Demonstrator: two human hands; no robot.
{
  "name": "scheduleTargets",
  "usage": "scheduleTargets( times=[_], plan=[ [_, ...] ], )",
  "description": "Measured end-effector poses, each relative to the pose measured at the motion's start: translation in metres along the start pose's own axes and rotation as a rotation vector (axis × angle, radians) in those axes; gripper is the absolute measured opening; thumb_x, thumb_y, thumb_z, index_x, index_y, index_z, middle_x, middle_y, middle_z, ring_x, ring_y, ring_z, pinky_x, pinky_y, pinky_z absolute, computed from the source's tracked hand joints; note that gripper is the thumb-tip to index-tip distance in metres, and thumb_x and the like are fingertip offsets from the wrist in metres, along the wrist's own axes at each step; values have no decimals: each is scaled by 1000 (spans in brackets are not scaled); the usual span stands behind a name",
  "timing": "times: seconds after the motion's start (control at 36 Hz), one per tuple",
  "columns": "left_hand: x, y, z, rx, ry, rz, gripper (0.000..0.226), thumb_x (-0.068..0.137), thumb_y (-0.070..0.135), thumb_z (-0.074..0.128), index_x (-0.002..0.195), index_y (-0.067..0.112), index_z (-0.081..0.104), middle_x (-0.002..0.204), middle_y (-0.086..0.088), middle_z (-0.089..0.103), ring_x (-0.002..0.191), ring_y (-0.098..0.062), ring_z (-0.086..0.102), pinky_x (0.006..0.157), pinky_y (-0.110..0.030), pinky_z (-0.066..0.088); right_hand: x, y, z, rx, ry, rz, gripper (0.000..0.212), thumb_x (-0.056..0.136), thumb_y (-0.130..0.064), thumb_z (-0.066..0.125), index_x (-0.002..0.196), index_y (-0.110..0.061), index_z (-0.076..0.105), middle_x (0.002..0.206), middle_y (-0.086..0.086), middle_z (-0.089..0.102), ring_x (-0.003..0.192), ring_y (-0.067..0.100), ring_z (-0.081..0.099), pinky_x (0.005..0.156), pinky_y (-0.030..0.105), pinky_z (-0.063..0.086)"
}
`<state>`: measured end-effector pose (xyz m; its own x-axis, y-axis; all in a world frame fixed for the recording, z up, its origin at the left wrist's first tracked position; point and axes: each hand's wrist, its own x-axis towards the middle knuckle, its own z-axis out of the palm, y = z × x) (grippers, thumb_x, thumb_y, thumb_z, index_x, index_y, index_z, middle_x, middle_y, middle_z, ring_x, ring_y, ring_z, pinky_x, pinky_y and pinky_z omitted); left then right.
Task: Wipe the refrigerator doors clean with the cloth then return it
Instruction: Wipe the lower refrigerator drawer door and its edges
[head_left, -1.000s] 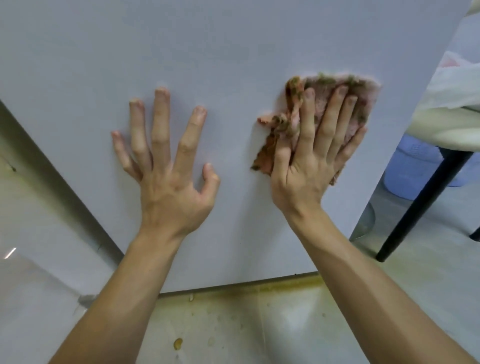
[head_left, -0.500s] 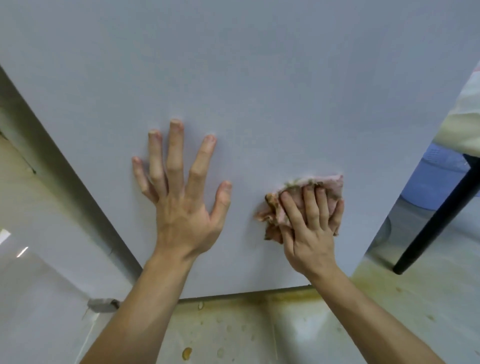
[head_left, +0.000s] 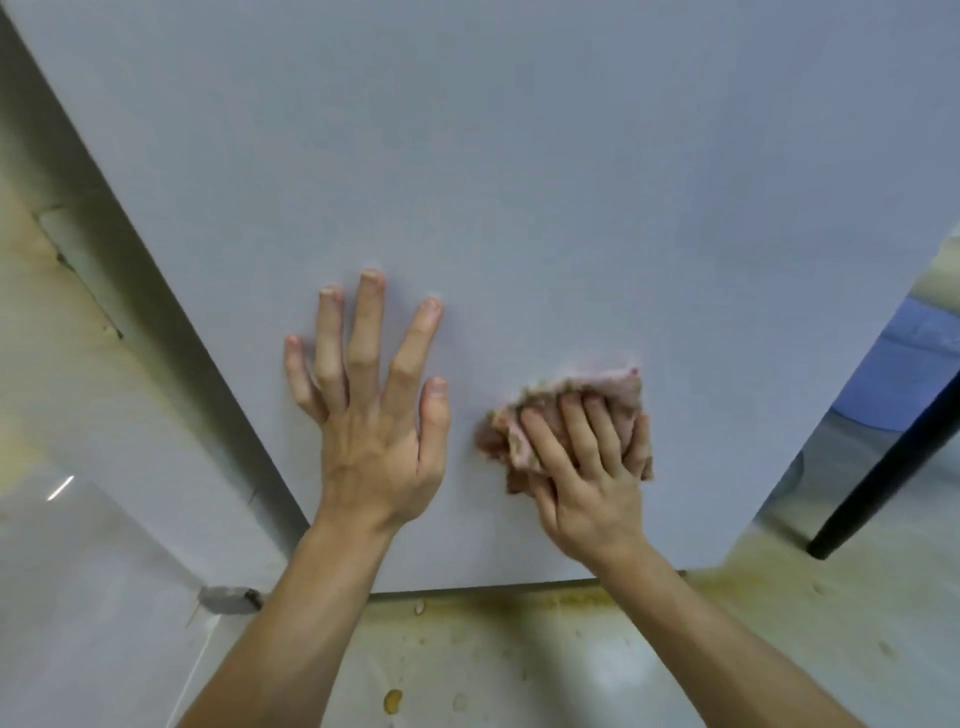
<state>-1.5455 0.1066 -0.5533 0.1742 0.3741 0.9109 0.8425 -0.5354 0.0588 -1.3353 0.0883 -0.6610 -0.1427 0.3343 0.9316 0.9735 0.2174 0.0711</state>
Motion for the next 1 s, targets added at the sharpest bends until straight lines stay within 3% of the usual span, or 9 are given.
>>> scheduleTargets(
  times=[0.11,0.25,0.33,0.42,0.53,0.58,0.69,0.83,1.0],
  plan=[
    [-1,3,-2,-9,-19,-9,58,106,27,44,162,27,32,172,-12,16,162,-35,6,127,-61,1,-47,-2,6,-39,-138,-70,74,94,-33,58,161,-38,29,176,-6,6,162,14,8,130,49,-1],
    [-4,-2,-3,20,-8,-15,60,104,26,48,162,25,34,173,-13,16,163,-30,2,127,-62,3,-18,-11,-7,14,-152,-24,67,96,-30,55,159,-38,33,176,-8,2,162,11,2,128,48,-4],
    [-3,-9,-6,35,5,-27,63,103,22,53,162,28,34,173,-13,17,161,-37,9,127,-63,5,49,-32,-17,53,-15,80,52,107,-31,49,158,-30,35,173,2,20,162,13,3,129,48,-2],
    [-2,-18,-9,48,34,-42,67,101,18,57,163,29,33,172,-16,20,160,-40,13,126,-65,9,145,-51,-22,83,212,208,46,110,-32,50,156,-23,47,165,12,38,157,26,23,127,56,7],
    [-1,-32,-15,61,58,-63,71,101,18,57,164,30,28,173,-14,19,160,-39,12,126,-65,9,215,-68,-23,39,412,330,44,109,-28,45,151,-21,55,160,15,47,152,30,37,126,61,15],
    [-1,-37,-18,58,53,-59,70,101,19,57,164,29,28,172,-15,19,160,-38,12,127,-64,10,209,-70,-19,30,433,284,44,109,-28,44,151,-20,55,159,15,48,152,30,38,127,59,17],
    [-2,-45,-22,50,46,-74,64,104,19,53,163,26,30,171,-18,22,160,-39,13,127,-63,12,122,-67,-1,80,233,99,56,106,-30,52,160,-26,39,171,4,27,160,20,20,129,53,9],
    [-11,-52,-27,59,21,-94,68,101,16,52,164,28,28,172,-15,20,161,-36,12,127,-64,13,-22,-52,17,5,-108,-109,74,97,-32,58,164,-36,27,175,-9,10,161,11,14,128,48,9],
    [-16,-51,-32,54,-14,-111,69,99,16,56,163,24,32,173,-16,18,162,-36,10,126,-64,14,-21,-51,11,21,-194,-94,75,97,-24,54,164,-39,24,175,-12,6,161,9,7,129,46,1]
  ],
)
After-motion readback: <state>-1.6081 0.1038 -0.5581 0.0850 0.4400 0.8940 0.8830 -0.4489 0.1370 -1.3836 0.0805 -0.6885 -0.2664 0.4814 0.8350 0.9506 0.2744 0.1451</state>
